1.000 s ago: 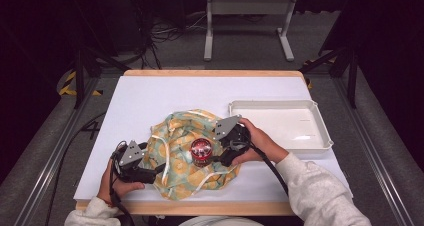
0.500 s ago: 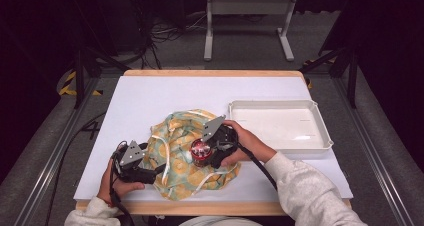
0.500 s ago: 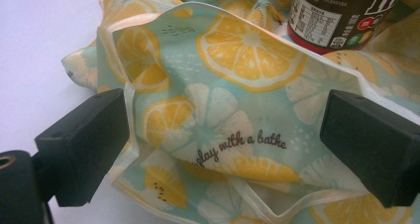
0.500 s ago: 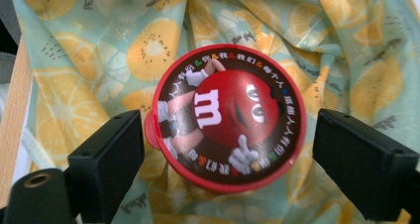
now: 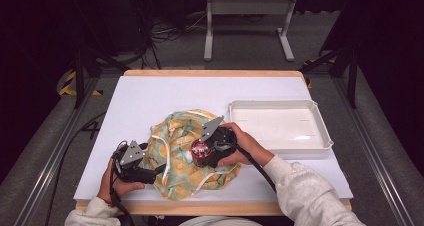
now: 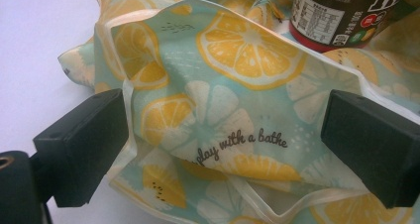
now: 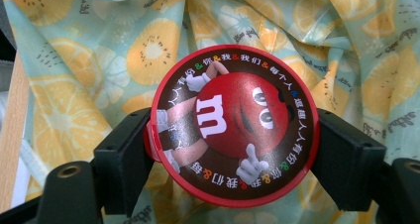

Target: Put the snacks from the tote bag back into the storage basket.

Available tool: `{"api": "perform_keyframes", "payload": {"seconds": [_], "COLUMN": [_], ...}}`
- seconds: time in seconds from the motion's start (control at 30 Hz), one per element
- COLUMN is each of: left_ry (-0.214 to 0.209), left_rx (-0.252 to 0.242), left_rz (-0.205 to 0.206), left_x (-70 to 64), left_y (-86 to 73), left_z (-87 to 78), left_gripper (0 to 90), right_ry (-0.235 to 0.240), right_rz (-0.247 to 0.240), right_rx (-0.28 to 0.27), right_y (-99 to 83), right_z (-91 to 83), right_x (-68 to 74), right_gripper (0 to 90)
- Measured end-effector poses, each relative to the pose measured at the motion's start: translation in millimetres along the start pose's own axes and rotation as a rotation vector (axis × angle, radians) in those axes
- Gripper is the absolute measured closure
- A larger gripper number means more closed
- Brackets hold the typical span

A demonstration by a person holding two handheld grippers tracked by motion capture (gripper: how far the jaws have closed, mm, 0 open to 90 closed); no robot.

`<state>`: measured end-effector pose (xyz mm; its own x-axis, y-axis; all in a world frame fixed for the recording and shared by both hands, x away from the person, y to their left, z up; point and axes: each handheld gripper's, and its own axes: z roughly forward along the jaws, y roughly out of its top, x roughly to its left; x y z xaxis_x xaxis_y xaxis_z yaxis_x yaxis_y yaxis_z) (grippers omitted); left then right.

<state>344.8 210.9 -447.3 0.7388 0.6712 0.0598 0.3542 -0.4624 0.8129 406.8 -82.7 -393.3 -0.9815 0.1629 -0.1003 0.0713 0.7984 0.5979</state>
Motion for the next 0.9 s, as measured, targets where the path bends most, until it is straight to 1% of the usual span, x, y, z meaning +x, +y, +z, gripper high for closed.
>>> {"api": "perform_keyframes", "payload": {"seconds": [0.2,0.27,0.33,0.47,0.67,0.9], "left_ry": [-0.002,-0.004,-0.004,-0.008,-0.009,-0.009], "left_rx": [-0.005,-0.006,-0.006,-0.004,-0.006,-0.003], "left_rz": [-0.001,-0.003,0.005,0.002,-0.001,0.002], "left_x": [-0.3,-0.4,-0.5,-0.1,0.5,0.6], "left_y": [0.0,0.0,0.3,0.0,-0.4,-0.3], "left_z": [-0.1,-0.1,0.1,0.1,-0.1,0.3], "left_gripper": [5.0,5.0,5.0,5.0,5.0,5.0], "right_ry": [-0.004,-0.007,-0.012,-0.019,-0.043,-0.047], "right_rz": [0.008,0.017,0.025,0.038,0.040,0.017], "right_rx": [-0.005,-0.012,-0.019,-0.037,-0.073,-0.104], "right_y": [-0.3,-0.7,-1.8,-2.9,-2.4,0.4], "right_z": [-1.7,-2.1,-3.5,-8.1,-18.3,-30.3], "right_x": [1.6,0.9,0.2,-1.2,-2.9,0.3], "right_gripper": [24.0,24.0,24.0,24.0,24.1,24.1]}}
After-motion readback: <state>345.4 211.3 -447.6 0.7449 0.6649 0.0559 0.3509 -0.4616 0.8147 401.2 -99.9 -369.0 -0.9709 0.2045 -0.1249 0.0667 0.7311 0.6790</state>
